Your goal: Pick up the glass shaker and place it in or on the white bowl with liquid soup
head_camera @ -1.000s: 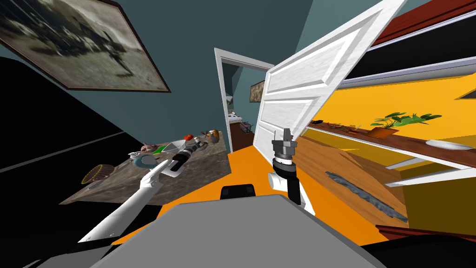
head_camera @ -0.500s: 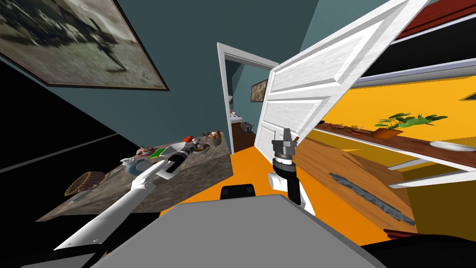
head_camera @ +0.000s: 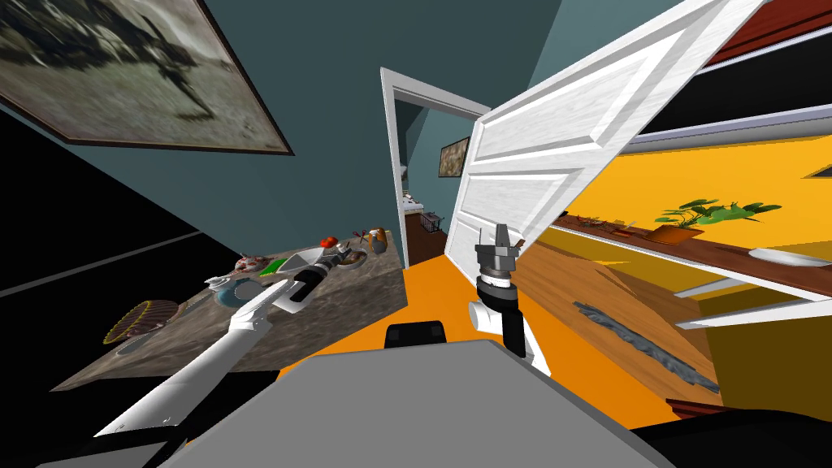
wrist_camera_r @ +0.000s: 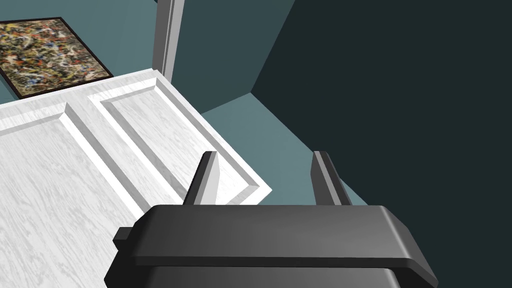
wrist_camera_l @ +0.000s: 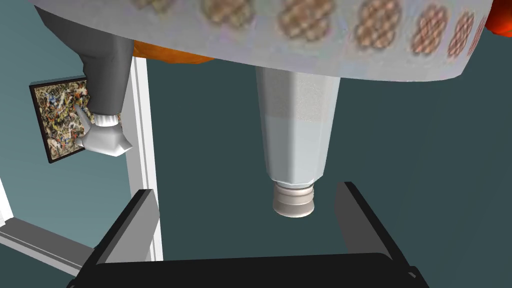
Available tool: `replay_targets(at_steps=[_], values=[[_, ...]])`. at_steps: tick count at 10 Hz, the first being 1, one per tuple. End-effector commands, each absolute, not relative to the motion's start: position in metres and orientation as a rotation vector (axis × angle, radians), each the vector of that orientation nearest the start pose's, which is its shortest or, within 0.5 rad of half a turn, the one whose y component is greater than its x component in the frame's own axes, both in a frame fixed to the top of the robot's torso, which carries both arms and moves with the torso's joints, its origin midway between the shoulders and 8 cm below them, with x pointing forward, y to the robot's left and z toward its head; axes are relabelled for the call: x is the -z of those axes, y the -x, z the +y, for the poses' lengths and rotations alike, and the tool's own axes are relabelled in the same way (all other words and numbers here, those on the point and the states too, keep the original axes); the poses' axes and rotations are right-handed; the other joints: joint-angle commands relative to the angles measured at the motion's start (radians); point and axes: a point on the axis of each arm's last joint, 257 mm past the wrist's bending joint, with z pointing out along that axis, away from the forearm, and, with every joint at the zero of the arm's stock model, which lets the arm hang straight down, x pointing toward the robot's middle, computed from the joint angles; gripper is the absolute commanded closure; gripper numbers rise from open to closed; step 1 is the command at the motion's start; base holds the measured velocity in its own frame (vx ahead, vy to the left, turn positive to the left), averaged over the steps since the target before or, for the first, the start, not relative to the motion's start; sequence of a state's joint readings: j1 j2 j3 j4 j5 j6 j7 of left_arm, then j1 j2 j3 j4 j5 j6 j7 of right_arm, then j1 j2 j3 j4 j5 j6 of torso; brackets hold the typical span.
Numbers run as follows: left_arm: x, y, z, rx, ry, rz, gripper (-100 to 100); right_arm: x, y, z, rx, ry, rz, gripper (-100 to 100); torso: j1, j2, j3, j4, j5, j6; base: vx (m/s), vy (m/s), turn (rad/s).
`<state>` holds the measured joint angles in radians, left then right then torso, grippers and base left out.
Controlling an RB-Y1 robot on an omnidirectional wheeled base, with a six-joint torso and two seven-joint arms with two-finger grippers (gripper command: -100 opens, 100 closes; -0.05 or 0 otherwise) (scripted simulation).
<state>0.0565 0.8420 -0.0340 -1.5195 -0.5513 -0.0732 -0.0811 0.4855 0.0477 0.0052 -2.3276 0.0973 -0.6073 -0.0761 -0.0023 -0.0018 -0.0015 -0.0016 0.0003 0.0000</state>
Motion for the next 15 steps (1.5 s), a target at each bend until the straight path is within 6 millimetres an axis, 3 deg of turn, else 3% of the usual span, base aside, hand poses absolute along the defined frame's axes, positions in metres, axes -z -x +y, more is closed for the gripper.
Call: replay_targets(at_steps=[1, 2, 10, 11, 12, 15], values=[[0.181, -0.524, 0.448, 0.105, 0.053, 1.671, 0, -0.068, -0.316, -0.262, -1.356, -0.518, 0.501, 0, 0.000, 0.000, 0.000, 0.000, 0.000, 0.000, 0.000, 0.000, 0.000], [0.169, -0.524, 0.454, 0.105, 0.053, 1.669, -100, -0.068, -0.316, -0.262, -1.356, -0.518, 0.501, 0, 0.000, 0.000, 0.000, 0.000, 0.000, 0.000, -0.001, -0.018, 0.005], [0.124, -0.524, 0.471, 0.112, 0.049, 1.666, -100, -0.068, -0.316, -0.262, -1.356, -0.518, 0.501, 0, -0.002, 0.000, 0.000, 0.000, 0.000, 0.000, 0.001, -0.027, 0.007], [0.127, -0.525, 0.471, 0.109, 0.048, 1.666, -100, -0.068, -0.316, -0.262, -1.356, -0.519, 0.501, 0, -0.002, 0.000, 0.000, 0.000, 0.000, 0.000, 0.001, -0.012, 0.003], [0.127, -0.525, 0.471, 0.111, 0.050, 1.666, 0, -0.068, -0.316, -0.262, -1.356, -0.518, 0.501, 0, -0.001, 0.000, 0.000, 0.000, 0.000, 0.000, 0.000, 0.000, 0.000], [0.127, -0.525, 0.471, 0.111, 0.050, 1.666, 0, -0.068, -0.316, -0.262, -1.356, -0.518, 0.501, 0, 0.000, 0.000, 0.000, 0.000, 0.000, 0.000, 0.000, 0.000, 0.000]])
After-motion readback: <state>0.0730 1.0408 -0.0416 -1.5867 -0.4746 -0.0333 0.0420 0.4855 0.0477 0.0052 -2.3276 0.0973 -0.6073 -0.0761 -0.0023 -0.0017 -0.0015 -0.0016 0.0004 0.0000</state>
